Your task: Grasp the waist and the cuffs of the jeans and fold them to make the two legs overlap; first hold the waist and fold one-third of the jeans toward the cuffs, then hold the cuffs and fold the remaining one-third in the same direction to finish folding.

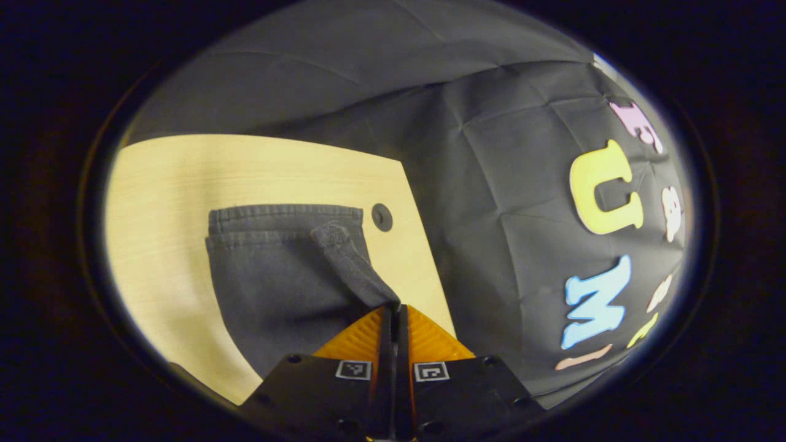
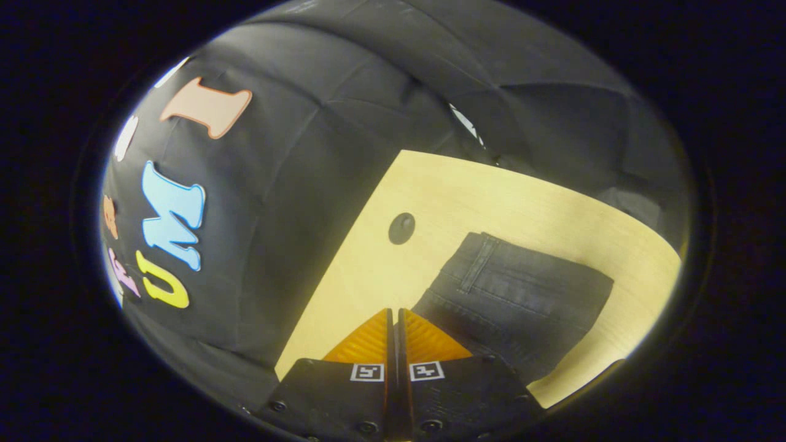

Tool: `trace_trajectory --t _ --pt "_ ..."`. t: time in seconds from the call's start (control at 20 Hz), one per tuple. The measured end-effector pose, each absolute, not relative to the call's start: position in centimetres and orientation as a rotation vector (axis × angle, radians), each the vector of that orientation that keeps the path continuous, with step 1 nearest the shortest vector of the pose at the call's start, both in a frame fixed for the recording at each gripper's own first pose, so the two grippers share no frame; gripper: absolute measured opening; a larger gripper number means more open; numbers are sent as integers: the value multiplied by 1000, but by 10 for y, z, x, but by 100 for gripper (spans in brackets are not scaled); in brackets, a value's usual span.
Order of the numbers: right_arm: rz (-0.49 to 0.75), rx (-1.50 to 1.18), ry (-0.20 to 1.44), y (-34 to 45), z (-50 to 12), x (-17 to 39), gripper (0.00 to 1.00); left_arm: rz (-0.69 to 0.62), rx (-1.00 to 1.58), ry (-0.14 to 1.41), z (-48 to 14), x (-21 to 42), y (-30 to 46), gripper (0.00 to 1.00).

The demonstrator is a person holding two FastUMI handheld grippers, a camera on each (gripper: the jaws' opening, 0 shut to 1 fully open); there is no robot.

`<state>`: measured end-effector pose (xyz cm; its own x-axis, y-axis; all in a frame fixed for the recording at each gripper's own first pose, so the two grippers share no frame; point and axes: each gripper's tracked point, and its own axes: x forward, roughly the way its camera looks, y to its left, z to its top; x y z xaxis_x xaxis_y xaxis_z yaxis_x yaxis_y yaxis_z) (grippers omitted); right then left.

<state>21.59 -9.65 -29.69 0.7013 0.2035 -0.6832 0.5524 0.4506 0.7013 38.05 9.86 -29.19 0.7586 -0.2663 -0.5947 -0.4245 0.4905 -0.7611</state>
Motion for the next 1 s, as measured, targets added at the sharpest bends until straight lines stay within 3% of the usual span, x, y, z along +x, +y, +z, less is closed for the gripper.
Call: trace_trajectory --t 0.25,0.3,0.35,0.4,0.5,0.65,0.7,0.8,0.95,1.0 --pt "-280 934 797 -98 -290 197 0 187 -921 792 -315 379 98 14" --pt "-296 895 784 -101 -289 192 1 186 -881 800 -317 377 98 18" --pt "-318 857 773 -107 -286 186 15 173 -860 800 -316 377 95 31" --pt "-337 821 763 -114 -285 176 12 160 -843 795 -312 378 94 37" --pt "-390 769 745 -131 -277 163 56 158 -767 787 -302 374 98 53" --pt "-530 777 733 -160 -277 136 92 166 -611 772 -281 364 115 72" --pt "-568 805 741 -166 -288 130 92 159 -579 764 -272 358 116 82" --pt "-620 855 757 -172 -310 121 93 144 -504 735 -250 349 118 82" --pt "-651 906 813 -170 -341 116 93 120 -386 697 -221 325 115 97" --pt "-662 910 826 -169 -349 117 94 105 -365 691 -212 316 111 97"
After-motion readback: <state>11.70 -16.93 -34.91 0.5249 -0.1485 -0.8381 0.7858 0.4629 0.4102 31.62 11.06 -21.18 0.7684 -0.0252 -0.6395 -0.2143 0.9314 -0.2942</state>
